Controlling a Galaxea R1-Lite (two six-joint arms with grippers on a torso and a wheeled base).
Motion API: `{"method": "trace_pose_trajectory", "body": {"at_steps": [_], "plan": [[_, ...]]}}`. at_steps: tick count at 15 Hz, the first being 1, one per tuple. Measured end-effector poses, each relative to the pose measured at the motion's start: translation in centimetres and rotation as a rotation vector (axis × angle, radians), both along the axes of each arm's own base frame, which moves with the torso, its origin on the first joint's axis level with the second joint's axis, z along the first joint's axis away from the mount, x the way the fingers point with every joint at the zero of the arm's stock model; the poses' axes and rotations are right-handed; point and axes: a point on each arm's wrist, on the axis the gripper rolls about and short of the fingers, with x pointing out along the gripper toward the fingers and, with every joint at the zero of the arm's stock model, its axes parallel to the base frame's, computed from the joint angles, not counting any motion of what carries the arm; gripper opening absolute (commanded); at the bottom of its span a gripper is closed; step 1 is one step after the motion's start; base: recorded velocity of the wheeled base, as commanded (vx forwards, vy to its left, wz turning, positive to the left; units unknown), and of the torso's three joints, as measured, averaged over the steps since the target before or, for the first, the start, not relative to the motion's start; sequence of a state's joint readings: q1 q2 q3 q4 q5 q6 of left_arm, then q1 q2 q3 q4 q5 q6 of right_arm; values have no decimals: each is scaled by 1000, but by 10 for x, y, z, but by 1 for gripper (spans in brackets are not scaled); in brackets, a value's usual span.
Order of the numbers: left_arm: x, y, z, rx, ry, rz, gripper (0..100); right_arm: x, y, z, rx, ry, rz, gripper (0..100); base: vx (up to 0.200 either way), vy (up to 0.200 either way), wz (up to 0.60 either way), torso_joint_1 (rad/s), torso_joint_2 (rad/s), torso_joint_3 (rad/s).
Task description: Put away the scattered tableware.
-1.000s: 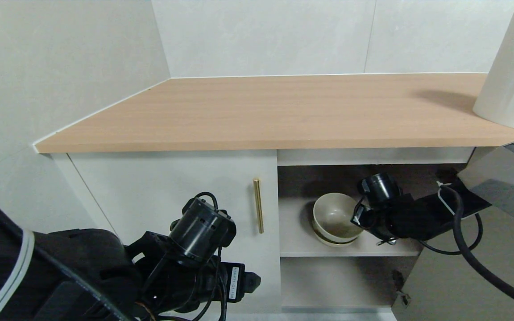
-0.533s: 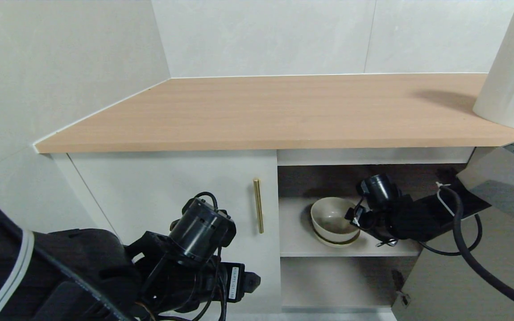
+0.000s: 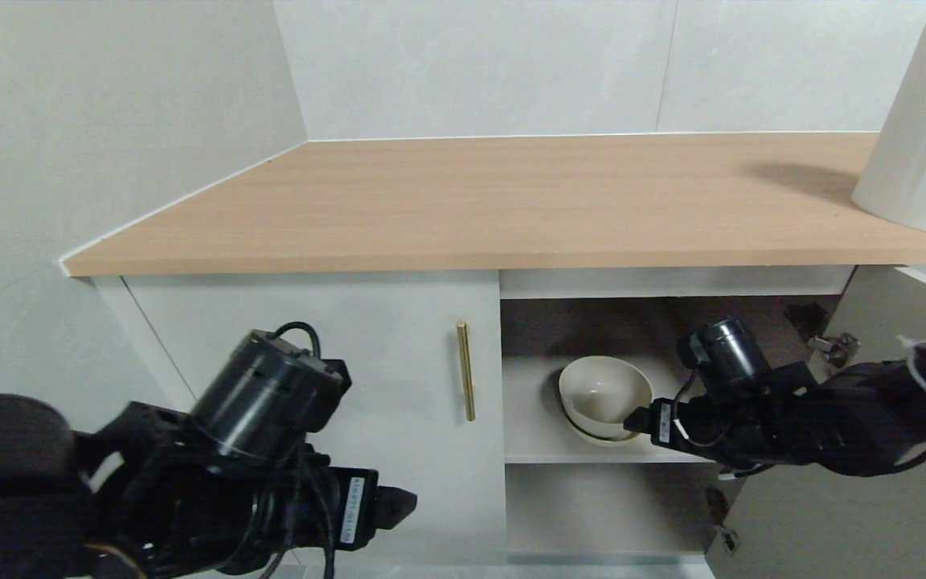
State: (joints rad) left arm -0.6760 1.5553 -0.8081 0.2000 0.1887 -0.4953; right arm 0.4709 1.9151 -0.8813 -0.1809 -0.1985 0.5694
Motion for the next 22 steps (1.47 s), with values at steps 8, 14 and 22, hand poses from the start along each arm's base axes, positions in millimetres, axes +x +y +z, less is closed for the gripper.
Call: {"method": "trace_pose_trajectory", "body": {"at_steps": [8,14,22], "plan": [[-47,54,51,-63,-132,51,100,-100,-26,84,-41,106,220,100,0,0,0,0,0,0],[-38,50,48,-46,-134,70,100,-108,-29,91,-35,76,224,100,-100,0,0,4,3,1],[-34,47,43,-21,-112,75,100,-112,-32,89,-79,70,226,100,-200,0,0,4,1,4]]}}
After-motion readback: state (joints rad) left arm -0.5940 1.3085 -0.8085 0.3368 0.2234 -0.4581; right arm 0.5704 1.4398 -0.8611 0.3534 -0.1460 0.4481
